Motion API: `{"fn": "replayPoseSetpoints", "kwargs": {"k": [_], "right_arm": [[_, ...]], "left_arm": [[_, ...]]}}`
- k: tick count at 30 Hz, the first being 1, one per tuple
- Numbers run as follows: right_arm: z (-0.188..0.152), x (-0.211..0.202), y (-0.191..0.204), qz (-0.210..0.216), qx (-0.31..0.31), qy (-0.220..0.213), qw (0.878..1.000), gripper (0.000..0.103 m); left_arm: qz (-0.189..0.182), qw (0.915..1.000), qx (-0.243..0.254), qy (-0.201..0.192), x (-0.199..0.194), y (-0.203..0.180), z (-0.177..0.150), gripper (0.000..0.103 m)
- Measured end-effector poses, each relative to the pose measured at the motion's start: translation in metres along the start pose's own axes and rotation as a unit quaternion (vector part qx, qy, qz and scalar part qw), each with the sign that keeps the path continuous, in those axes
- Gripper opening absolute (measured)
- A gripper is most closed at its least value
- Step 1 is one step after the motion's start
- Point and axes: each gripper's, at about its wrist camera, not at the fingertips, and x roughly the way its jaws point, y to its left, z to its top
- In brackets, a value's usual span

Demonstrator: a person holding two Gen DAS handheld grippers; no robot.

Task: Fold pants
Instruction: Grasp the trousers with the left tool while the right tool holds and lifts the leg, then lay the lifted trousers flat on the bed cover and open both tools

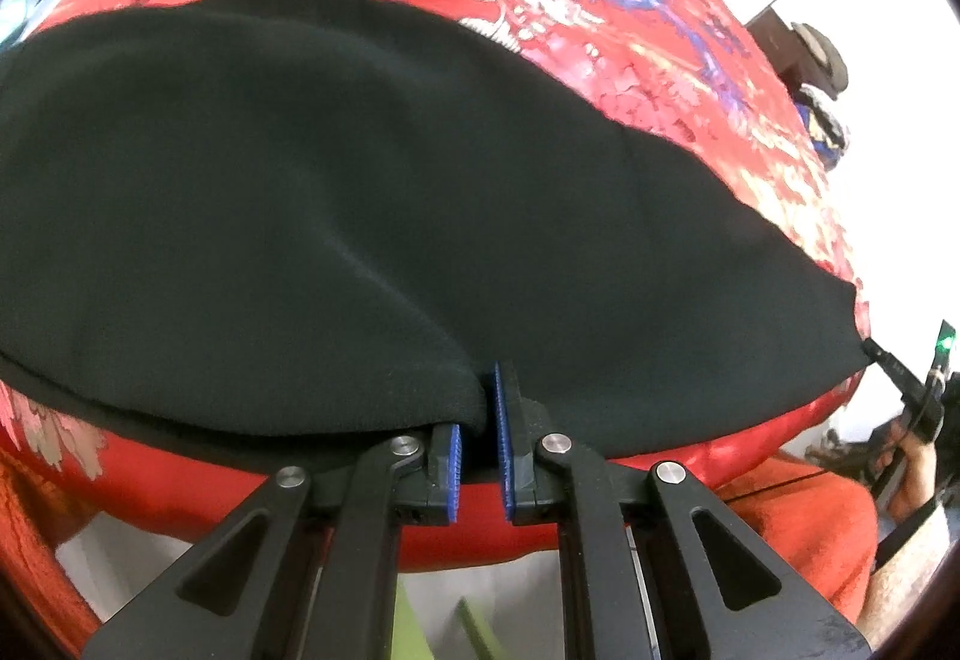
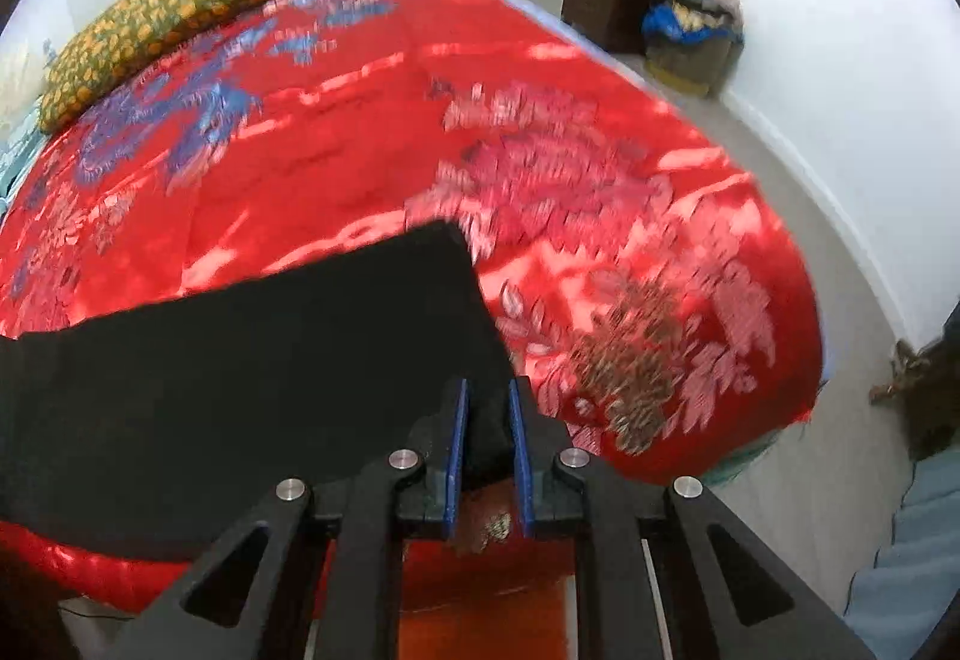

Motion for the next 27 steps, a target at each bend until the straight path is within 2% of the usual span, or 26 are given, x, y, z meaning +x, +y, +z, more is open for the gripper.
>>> {"fn": "replayPoseSetpoints", "kwargs": {"k": [2,5,9,12,13,14,15,16,19,23,24,26,27], "right_arm": [[-0.001,-0.001,-0.001,-0.013,0.001,-0.006,1.000,0.014],[-0.003,0.018,-0.002,-0.018,0.001,0.042,0.999,0.014],[-0.004,0.021,0.006,-0.037,-0.024,0.039,0.998,0.014],[-0.002,0.020,0.003,-0.036,-0.014,0.043,0.998,0.016],[-0.002,0.018,0.002,-0.033,-0.010,0.043,0.999,0.024],[-0.001,0.017,-0.001,-0.029,-0.005,0.041,0.999,0.045],[0.000,0.013,-0.003,-0.025,0.001,0.035,0.999,0.059],[0.000,0.006,-0.005,-0.025,0.005,0.023,0.999,0.078],[0.002,-0.022,-0.002,-0.052,-0.008,-0.018,0.998,0.080],[0.003,-0.058,0.024,-0.082,-0.055,-0.058,0.993,0.083],[0.002,-0.067,0.036,-0.074,-0.066,-0.069,0.993,0.085],[-0.002,-0.080,0.066,-0.046,-0.083,-0.087,0.992,0.093],[-0.004,-0.083,0.084,-0.027,-0.093,-0.092,0.991,0.094]], "left_arm": [[-0.001,1.0000,0.007,0.004,0.002,-0.002,-0.001,0.009],[0.006,0.9999,0.010,0.011,0.009,0.000,-0.005,0.009],[0.010,0.9997,0.019,0.007,0.006,-0.003,-0.005,0.009],[0.010,0.9997,0.021,0.006,0.004,-0.004,-0.007,0.010],[0.012,0.9996,0.025,0.006,0.003,-0.004,-0.009,0.010],[0.013,0.9995,0.027,0.007,0.002,-0.005,-0.010,0.011],[0.017,0.9994,0.029,0.011,0.000,-0.005,-0.011,0.018],[0.017,0.9992,0.032,0.015,-0.002,-0.005,-0.013,0.025],[0.020,0.9978,0.051,0.037,-0.013,-0.005,-0.023,0.042],[0.007,0.9954,0.077,0.057,-0.046,0.004,-0.047,0.047],[0.004,0.9954,0.082,0.049,-0.058,0.007,-0.050,0.047],[0.008,0.9959,0.090,0.008,-0.078,0.014,-0.039,0.055],[0.018,0.9951,0.093,-0.028,-0.087,0.019,-0.023,0.068]]}}
